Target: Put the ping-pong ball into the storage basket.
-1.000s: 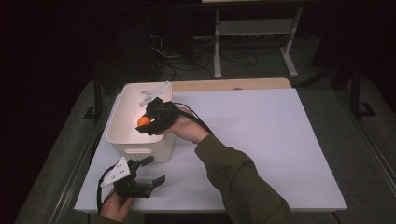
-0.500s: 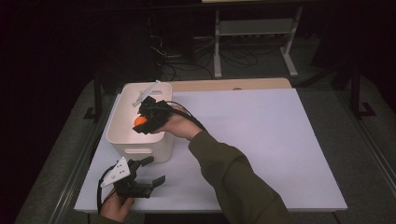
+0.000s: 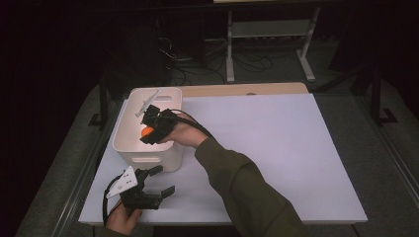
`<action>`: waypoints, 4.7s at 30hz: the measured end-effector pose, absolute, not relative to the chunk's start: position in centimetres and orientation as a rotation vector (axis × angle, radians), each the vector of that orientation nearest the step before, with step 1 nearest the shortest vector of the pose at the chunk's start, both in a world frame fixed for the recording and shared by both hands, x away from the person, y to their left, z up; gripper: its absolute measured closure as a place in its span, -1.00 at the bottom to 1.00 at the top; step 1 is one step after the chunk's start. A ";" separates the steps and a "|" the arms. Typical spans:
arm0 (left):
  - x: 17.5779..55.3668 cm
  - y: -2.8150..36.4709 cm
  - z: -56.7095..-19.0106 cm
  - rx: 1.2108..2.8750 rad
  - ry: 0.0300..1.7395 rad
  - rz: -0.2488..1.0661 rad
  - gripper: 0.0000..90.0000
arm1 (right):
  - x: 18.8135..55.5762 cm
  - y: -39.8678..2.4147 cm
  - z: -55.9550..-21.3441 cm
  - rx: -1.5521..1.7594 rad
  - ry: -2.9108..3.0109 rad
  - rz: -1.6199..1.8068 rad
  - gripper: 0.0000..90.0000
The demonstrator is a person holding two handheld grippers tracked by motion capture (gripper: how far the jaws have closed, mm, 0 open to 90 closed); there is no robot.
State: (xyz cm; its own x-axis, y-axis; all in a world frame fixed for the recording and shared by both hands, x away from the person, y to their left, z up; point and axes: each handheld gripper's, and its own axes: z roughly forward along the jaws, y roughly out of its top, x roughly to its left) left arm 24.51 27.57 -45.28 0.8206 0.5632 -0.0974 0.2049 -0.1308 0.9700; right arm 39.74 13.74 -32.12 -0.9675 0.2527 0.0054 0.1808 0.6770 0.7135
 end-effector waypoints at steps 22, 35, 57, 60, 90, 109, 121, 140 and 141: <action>24.5 27.6 -45.3 1.705 0.604 0.341 -0.69 | 40.1 13.1 -31.7 0.406 2.786 1.182 -0.16; 24.5 27.6 -45.3 1.708 0.605 0.341 -0.69 | 40.2 10.8 -30.4 0.450 2.750 1.239 -0.40; 24.6 27.6 -45.3 1.706 0.612 0.341 -0.69 | 40.5 6.5 -30.0 0.570 2.585 1.339 -0.99; 24.6 27.6 -45.3 1.708 0.613 0.340 -0.69 | 40.5 5.9 -30.0 0.574 2.578 1.339 -0.99; 24.6 27.5 -45.3 1.713 0.620 0.337 -0.69 | 39.6 0.2 -31.9 0.657 2.533 1.326 -0.99; 24.6 27.5 -45.3 1.715 0.621 0.337 -0.69 | 39.0 -2.6 -33.1 0.709 2.507 1.337 -0.99; 24.6 27.6 -45.3 1.714 0.623 0.335 -0.69 | 38.1 -4.8 -34.6 0.755 2.474 1.341 -0.99; 24.6 27.6 -45.3 1.710 0.623 0.333 -0.69 | 36.2 -9.2 -37.7 0.854 2.440 1.317 -0.99; 24.6 27.6 -45.3 1.711 0.622 0.333 -0.69 | 36.1 -9.4 -37.9 0.865 2.435 1.319 -0.99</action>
